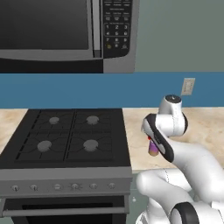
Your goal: Four empty soda cans are scattered around the kitchen. Gather all the cans and cluster them next to the stove for recycling.
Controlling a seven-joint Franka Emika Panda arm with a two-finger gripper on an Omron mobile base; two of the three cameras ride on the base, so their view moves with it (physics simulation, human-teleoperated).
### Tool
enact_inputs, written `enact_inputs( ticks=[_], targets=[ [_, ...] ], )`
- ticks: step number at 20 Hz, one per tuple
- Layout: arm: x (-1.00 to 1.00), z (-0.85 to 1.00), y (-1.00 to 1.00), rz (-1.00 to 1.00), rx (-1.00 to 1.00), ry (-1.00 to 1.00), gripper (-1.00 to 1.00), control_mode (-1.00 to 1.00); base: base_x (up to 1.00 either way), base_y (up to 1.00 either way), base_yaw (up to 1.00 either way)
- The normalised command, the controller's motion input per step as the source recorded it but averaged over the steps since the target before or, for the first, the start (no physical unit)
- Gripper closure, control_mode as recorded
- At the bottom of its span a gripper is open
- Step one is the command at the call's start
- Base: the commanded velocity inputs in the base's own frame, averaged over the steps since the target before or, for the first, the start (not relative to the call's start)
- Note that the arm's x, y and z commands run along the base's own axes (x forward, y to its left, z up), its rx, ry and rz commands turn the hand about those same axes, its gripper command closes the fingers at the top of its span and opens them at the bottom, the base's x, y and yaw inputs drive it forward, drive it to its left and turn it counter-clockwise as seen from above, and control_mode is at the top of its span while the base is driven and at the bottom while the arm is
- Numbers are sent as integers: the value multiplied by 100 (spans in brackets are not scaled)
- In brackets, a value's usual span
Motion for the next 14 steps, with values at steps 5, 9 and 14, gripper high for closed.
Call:
enact_inputs(
  ticks=[5, 9, 14],
  targets=[
    [0, -23, -2, 0, 0, 12, -100, -100, 0, 0, 0],
    [0, -25, -1, 0, 0, 17, -100, -100, 0, 0, 0],
    [2, -21, 0, 0, 0, 12, -100, -100, 0, 0, 0]
  ],
)
